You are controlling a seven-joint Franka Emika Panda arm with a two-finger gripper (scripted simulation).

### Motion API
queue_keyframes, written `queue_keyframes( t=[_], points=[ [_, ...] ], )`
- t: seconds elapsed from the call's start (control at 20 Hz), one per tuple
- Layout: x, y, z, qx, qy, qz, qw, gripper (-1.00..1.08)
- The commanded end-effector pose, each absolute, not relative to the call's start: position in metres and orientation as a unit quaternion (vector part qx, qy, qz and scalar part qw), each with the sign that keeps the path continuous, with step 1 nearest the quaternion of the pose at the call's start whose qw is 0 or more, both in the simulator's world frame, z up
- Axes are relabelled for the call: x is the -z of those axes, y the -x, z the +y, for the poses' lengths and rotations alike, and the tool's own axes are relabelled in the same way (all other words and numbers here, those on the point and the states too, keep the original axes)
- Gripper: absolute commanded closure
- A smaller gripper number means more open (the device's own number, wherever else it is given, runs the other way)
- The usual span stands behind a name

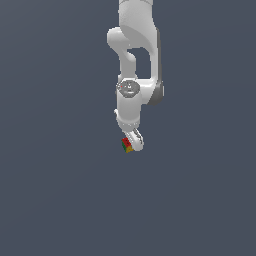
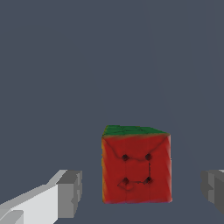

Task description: Pick up the object and move it to a goal position.

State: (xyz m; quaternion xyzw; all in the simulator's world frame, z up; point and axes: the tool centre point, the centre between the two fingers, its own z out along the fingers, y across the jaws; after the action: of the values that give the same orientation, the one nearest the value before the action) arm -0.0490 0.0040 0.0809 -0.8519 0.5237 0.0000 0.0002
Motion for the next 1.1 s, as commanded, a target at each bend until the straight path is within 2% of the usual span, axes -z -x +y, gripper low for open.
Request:
queue_keyframes(
  t=[0.0, 0.65, 0.7, 1.05],
  points=[
    [-0.075, 0.049, 0.004, 0.0, 0.852, 0.524, 0.0, -0.92],
    [-0.033, 0.05, 0.004, 0.0, 0.851, 0.526, 0.0, -0.92],
    [-0.033, 0.05, 0.004, 0.0, 0.851, 0.526, 0.0, 1.08],
    [-0.033, 0.05, 0.004, 0.0, 0.851, 0.526, 0.0, 1.08]
  ],
)
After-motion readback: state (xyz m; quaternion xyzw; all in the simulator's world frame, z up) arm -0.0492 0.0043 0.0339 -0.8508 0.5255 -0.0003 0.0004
